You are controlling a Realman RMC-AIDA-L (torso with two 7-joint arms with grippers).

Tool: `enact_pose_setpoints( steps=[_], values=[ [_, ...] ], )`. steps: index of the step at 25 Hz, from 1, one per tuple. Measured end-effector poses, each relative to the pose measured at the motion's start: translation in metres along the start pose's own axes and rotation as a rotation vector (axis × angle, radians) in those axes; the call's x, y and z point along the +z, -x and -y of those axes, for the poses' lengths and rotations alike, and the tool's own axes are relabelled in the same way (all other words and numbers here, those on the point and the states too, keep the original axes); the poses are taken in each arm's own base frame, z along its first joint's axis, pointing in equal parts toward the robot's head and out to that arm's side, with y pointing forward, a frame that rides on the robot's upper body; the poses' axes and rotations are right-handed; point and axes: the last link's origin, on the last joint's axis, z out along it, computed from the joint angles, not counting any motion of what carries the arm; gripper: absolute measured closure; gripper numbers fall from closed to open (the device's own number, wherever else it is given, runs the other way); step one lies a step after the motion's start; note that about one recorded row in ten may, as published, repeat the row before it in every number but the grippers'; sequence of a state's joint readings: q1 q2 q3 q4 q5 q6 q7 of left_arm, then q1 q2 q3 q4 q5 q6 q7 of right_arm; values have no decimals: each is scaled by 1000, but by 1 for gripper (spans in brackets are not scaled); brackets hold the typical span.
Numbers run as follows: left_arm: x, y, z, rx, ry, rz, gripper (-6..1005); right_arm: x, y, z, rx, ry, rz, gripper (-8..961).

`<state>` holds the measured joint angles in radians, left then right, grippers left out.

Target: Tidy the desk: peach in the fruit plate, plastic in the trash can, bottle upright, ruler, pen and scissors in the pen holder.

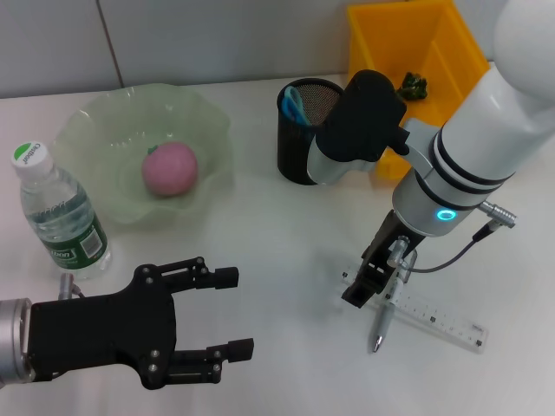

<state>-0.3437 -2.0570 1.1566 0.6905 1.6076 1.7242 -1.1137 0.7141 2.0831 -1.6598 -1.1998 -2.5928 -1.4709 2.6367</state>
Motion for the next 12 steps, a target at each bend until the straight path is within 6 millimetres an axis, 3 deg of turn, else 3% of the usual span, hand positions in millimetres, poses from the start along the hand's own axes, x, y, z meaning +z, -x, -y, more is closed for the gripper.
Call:
enact_pose_setpoints(
  steps=[12],
  values=[
    [1, 0, 0, 1, 1, -1, 213, 1, 2, 1, -8, 1, -6, 273]
  ],
)
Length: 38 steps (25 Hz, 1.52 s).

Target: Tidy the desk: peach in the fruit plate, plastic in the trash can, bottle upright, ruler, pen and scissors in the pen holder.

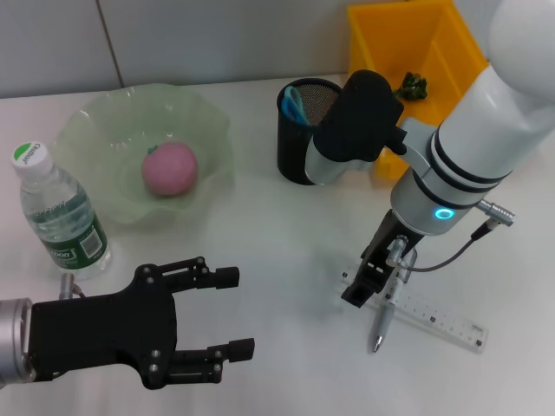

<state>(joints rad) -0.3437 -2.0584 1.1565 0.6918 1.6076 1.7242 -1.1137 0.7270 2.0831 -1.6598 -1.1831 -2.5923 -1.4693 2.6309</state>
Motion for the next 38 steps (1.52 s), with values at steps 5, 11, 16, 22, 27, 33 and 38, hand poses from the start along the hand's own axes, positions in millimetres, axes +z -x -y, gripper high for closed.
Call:
enact_pose_setpoints(
  steps=[5, 11, 16, 22, 27, 33, 38],
  values=[
    [0, 0, 0, 0, 0, 0, 213, 0, 1, 0, -2, -1, -1, 275],
    [0, 0, 0, 2, 0, 0, 212, 1, 1, 1, -1, -3, 0, 278],
    [0, -1, 0, 4, 0, 0, 212, 1, 2, 1, -2, -4, 2, 287],
    [0, -1, 0, 5, 0, -3, 212, 3, 3, 2, -2, -2, -7, 311],
    [0, -2, 1, 5, 0, -5, 212, 3, 4, 1, -2, 0, -8, 332],
    [-1, -2, 1, 5, 0, -5, 212, 3, 4, 1, -3, 0, -7, 356],
    [-1, -2, 1, 5, -1, -4, 212, 3, 4, 1, -3, 1, -6, 376]
  ],
)
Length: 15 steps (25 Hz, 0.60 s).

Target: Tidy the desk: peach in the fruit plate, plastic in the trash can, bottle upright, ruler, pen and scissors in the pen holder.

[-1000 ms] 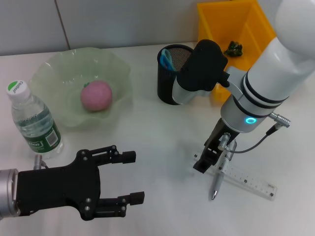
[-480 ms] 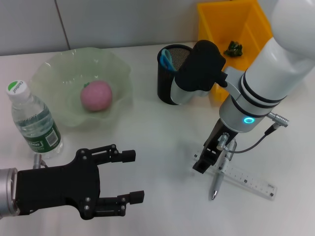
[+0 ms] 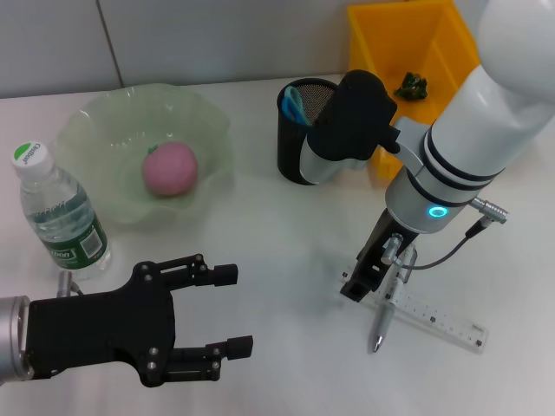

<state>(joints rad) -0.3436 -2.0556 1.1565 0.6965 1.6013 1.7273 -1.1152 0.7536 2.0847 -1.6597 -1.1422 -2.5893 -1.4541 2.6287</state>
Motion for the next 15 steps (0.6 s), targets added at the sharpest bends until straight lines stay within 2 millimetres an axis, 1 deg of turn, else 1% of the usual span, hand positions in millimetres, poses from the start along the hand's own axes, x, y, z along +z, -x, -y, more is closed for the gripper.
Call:
enact_pose_setpoints(
  steps=[9, 15],
  values=[
    [0, -1, 0, 2, 4, -3, 213, 0, 0, 0, -1, 0, 0, 413],
    [-1, -1, 0, 4, 6, -4, 213, 1, -1, 0, 0, 2, -5, 412]
  ],
)
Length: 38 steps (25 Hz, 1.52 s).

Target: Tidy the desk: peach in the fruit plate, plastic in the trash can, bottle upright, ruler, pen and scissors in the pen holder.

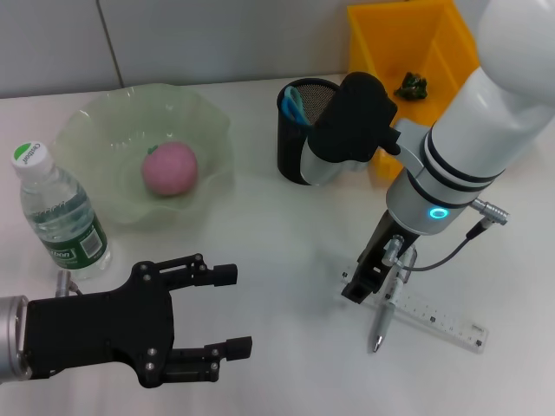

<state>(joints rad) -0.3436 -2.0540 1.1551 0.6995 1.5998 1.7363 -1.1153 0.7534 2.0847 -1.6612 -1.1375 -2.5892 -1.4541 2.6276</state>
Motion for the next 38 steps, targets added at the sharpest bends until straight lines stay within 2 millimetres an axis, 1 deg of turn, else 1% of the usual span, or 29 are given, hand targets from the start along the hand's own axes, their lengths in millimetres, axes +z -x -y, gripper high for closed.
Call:
enact_pose_setpoints(
  steps=[38],
  values=[
    [-1, -2, 2, 6, 0, -5, 213, 6, 2, 3, 5, -1, -16, 415]
  ],
)
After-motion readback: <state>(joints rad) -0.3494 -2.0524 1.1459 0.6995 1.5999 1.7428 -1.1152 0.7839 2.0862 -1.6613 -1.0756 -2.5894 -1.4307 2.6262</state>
